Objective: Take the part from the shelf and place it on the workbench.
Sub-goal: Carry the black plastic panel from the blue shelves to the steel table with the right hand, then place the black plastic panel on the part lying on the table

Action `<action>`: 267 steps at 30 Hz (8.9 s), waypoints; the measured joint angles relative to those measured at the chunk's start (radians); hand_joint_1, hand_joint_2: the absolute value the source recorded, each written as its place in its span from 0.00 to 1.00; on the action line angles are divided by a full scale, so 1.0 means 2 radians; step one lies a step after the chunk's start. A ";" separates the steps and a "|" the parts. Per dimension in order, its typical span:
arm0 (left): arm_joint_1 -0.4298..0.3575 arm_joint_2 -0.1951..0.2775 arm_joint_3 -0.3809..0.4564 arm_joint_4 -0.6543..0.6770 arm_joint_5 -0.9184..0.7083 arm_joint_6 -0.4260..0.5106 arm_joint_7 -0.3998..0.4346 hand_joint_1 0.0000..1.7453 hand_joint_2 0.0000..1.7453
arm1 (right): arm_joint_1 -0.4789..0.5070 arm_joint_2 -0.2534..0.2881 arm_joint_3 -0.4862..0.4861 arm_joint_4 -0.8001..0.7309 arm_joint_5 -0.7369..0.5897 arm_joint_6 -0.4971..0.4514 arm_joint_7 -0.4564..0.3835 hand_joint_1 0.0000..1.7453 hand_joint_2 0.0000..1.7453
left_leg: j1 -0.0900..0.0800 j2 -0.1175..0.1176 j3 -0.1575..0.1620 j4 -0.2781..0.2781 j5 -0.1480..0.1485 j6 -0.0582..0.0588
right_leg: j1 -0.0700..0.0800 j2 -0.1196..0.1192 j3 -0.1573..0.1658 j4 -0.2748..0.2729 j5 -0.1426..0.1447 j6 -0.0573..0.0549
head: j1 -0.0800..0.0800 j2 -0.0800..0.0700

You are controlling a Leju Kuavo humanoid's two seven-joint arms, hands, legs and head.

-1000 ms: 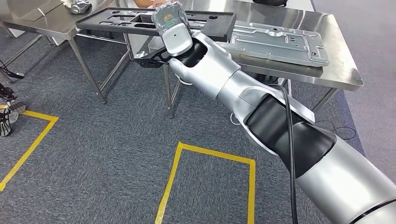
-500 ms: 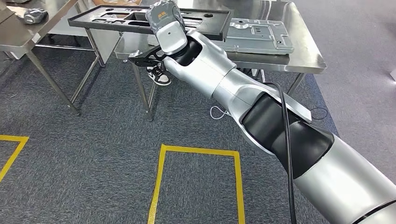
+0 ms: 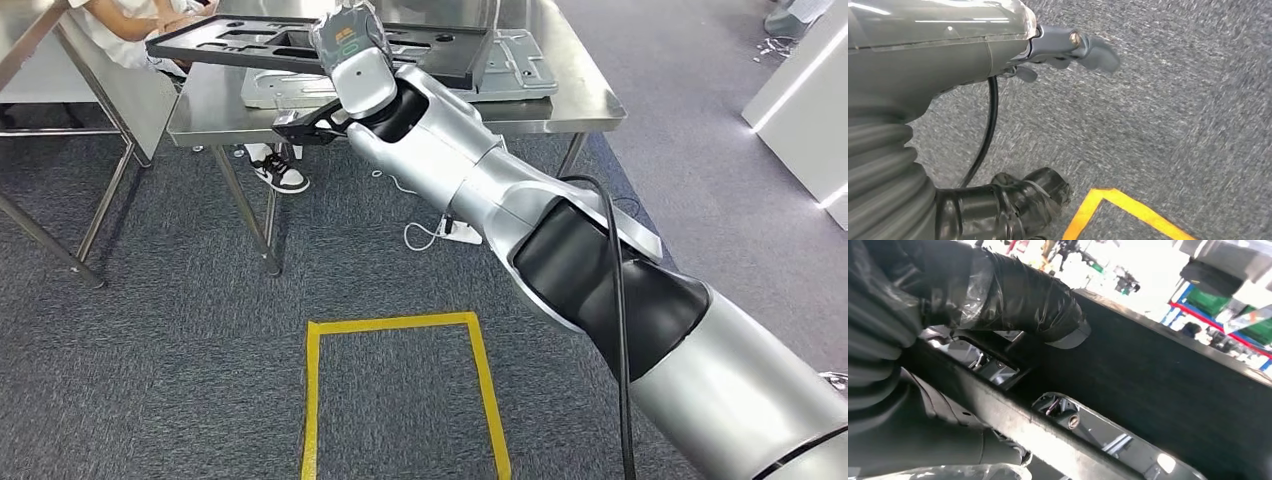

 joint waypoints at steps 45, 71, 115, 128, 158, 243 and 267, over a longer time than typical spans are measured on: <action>0.000 -0.001 0.014 -0.001 -0.011 -0.001 0.002 0.00 1.00 | -0.011 0.003 0.015 0.004 0.010 0.003 -0.026 1.00 1.00 | 0.000 0.026 0.001 -0.011 0.011 0.003 | 0.004 -0.067 0.009 -0.007 0.002 0.000 | 0.000 0.000; -0.002 0.002 0.034 -0.001 -0.019 0.003 0.020 0.00 1.00 | -0.014 0.006 0.020 0.012 0.009 0.001 -0.017 1.00 1.00 | 0.001 0.028 0.011 -0.027 0.016 -0.003 | 0.008 -0.063 0.013 -0.016 0.006 -0.009 | 0.000 0.000; 0.001 -0.004 0.059 -0.002 -0.042 -0.007 0.011 0.00 1.00 | 0.003 -0.004 0.022 0.022 -0.002 -0.004 -0.027 1.00 1.00 | 0.033 0.026 0.055 -0.073 0.012 -0.050 | -0.019 -0.056 0.004 -0.043 0.039 0.017 | -0.006 0.000; 0.001 0.000 0.059 -0.002 -0.057 -0.009 0.002 0.00 1.00 | -0.008 -0.010 0.022 0.003 0.005 -0.008 -0.018 1.00 1.00 | 0.029 0.027 0.045 -0.050 0.006 -0.020 | -0.026 -0.059 0.003 -0.039 0.037 0.037 | -0.006 0.000; -0.001 -0.003 0.073 -0.002 -0.066 -0.011 0.008 0.00 1.00 | -0.005 -0.015 0.022 -0.003 0.002 -0.007 -0.027 1.00 1.00 | -0.005 0.025 0.002 -0.014 0.011 0.012 | 0.007 -0.060 0.009 -0.009 0.002 0.002 | -0.006 0.000; -0.012 -0.076 0.124 0.016 -0.112 -0.018 0.031 0.00 1.00 | -0.002 0.108 0.024 -0.032 -0.065 -0.048 -0.050 1.00 1.00 | -0.011 0.015 -0.013 -0.106 0.122 0.049 | 0.099 -0.186 0.128 -0.136 -0.086 -0.151 | 0.271 0.002; -0.037 0.005 0.121 -0.017 -0.165 0.020 -0.010 0.00 1.00 | 0.681 -0.039 -0.216 -0.386 -0.184 -0.284 -0.159 1.00 1.00 | 0.030 0.117 -0.121 0.016 0.040 -0.035 | -0.023 -0.085 0.082 0.019 -0.209 -0.004 | 0.136 0.003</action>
